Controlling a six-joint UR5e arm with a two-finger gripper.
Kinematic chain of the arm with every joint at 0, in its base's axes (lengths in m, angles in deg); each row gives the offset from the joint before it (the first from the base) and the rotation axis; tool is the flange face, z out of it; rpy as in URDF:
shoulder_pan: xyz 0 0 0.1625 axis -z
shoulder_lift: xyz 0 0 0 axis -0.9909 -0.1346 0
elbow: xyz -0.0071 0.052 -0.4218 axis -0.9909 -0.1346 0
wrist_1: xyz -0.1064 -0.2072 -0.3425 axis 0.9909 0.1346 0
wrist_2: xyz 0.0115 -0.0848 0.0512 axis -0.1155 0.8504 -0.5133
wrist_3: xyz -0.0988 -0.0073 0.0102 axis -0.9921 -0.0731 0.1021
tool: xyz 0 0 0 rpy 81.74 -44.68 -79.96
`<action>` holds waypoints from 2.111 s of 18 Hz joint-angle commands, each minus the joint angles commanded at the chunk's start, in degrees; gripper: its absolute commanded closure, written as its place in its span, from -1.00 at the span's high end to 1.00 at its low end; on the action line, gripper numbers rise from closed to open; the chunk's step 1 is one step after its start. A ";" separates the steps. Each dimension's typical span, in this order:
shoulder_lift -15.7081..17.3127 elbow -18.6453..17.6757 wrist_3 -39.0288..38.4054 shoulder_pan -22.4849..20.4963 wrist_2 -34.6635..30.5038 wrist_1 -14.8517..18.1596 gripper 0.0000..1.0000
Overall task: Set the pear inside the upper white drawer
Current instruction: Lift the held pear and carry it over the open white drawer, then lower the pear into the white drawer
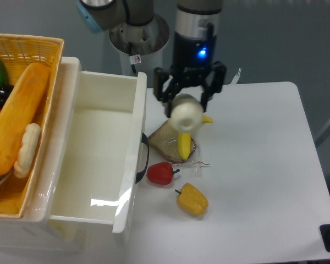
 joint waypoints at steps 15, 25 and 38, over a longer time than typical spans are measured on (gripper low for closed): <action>-2.64 -1.67 0.09 9.06 -0.17 -0.09 0.06; -2.64 -1.58 0.26 10.82 -0.17 -0.26 0.10; -3.34 -1.58 1.14 11.26 -0.35 -0.53 0.83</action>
